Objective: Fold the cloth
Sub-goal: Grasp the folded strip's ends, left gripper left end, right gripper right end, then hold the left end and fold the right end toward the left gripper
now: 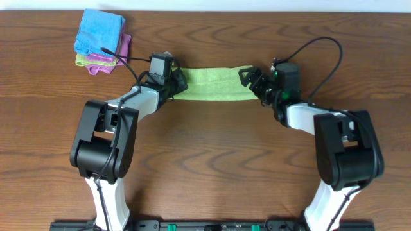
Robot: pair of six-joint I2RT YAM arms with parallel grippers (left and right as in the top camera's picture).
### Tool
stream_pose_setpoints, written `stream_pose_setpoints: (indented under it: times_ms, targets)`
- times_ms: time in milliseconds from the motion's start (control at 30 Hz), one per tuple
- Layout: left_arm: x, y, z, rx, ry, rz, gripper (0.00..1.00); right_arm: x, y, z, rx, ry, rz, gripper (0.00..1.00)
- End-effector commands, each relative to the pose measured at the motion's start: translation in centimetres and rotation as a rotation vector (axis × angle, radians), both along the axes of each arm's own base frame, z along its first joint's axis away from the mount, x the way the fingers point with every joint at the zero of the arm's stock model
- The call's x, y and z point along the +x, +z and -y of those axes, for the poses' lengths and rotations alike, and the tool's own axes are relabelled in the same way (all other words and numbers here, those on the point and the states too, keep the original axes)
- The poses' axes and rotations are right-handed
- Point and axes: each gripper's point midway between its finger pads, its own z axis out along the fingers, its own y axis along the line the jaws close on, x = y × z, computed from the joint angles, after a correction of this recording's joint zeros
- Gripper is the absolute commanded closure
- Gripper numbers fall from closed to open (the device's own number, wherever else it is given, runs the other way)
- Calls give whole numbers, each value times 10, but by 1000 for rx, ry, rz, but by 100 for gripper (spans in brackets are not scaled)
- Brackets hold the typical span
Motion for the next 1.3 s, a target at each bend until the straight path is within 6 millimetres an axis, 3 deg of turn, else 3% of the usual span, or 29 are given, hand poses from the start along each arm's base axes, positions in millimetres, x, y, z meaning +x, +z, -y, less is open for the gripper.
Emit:
stream_pose_setpoints:
  times_ms: [0, 100, 167, 300, 400, 433, 667, 900, 1167, 1267]
  targets:
    - [-7, -24, -8, 36, 23, -58, 94, -24, -49, -9, -7, 0, -142, 14]
    - [-7, -24, -8, 36, 23, -58, 94, -19, -47, -12, -22, -5, -120, 22]
    - [-7, -24, -8, 36, 24, -58, 94, -14, -43, -13, -39, 1, -96, 40]
    - [-7, -24, -8, 37, 23, -58, 94, -6, -35, -15, -70, 36, -46, 60]
    - [-7, -24, -9, 36, 25, -58, 94, 0, -28, -17, -89, 66, -10, 94]
    - [-7, -23, -9, 36, 25, -57, 94, 1, -26, -19, -91, 78, 0, 98]
    - [-1, -20, -22, 27, 51, -57, 94, 11, 24, -21, -180, 159, 113, 99]
    - [3, -14, -22, 24, 48, -53, 94, 19, 69, -24, -230, 206, 154, 99]
    - [4, -13, -22, 23, 48, -52, 94, 28, 114, -64, -269, 324, 239, 99]
    - [6, -11, -20, 13, 42, -47, 94, 27, 123, -81, -280, 337, 262, 99]
